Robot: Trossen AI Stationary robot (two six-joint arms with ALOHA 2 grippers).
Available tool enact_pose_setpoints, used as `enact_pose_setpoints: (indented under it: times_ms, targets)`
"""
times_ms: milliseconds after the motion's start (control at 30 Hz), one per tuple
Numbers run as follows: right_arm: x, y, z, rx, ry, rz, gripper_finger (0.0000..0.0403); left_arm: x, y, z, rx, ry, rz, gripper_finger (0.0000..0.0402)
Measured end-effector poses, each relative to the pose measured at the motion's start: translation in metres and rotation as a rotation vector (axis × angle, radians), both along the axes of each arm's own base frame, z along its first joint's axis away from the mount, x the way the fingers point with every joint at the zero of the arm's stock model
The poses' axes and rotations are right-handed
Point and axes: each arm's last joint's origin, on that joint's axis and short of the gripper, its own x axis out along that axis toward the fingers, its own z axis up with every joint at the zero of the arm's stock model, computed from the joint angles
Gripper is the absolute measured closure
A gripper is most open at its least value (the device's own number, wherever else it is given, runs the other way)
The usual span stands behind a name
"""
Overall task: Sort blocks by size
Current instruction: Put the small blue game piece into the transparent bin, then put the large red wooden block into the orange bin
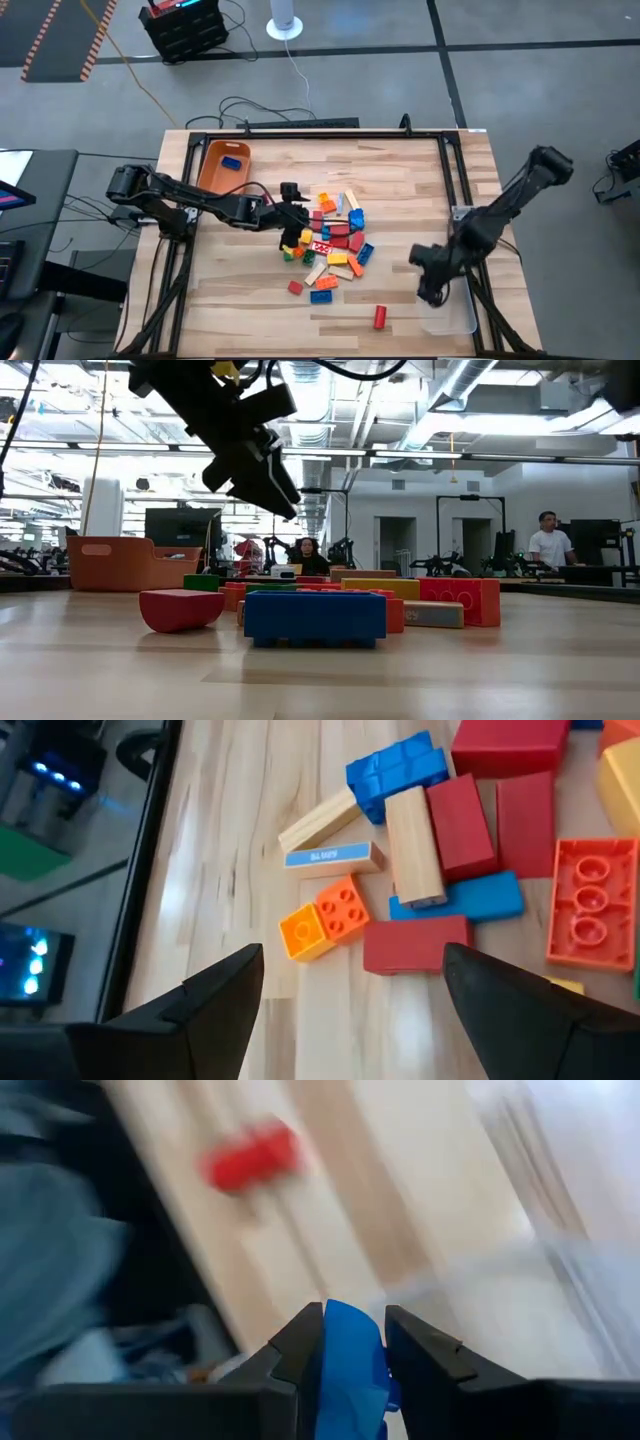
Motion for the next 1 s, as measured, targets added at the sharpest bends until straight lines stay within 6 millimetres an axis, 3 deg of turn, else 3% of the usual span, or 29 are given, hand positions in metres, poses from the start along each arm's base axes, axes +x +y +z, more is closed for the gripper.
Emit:
enact_pose_setpoints:
  times_ms: [167, 367, 467, 600, 700, 800, 867, 1000]
  targets:
    - [-0.008, 0.027, -0.026, -0.066, 0.141, -0.015, 0.0267, -0.003, -0.010, -0.002, -0.018, 0.018, -0.007, 0.0100]
    - [-0.012, 0.039, -0.044, -0.124, 0.227, -0.066, 0.0199, -0.014, -0.025, 0.004, -0.032, 0.021, 0.011, 0.0100]
    - [-0.010, 0.041, -0.032, -0.143, 0.250, -0.078, 0.0179, -0.022, -0.033, 0.012, -0.059, 0.002, 0.008, 0.0100]
    - [-0.001, 0.044, 0.002, -0.187, 0.214, -0.084, 0.0178, -0.035, -0.041, 0.022, -0.082, -0.008, 0.010, 0.0100]
    - [0.013, 0.046, 0.026, -0.238, 0.073, -0.068, 0.0182, -0.043, -0.043, 0.028, -0.113, -0.025, 0.038, 0.0100]
    - [0.038, 0.049, 0.038, -0.313, -0.045, 0.049, 0.0183, -0.045, -0.044, 0.029, -0.134, -0.030, 0.051, 0.0100]
    - [0.060, 0.054, 0.035, -0.377, -0.094, 0.197, 0.0183, -0.046, -0.045, 0.029, -0.133, -0.024, 0.049, 0.0100]
    - [0.099, 0.075, 0.024, -0.504, -0.215, 0.657, 0.0183, -0.048, -0.044, 0.027, -0.134, 0.004, 0.061, 0.0100]
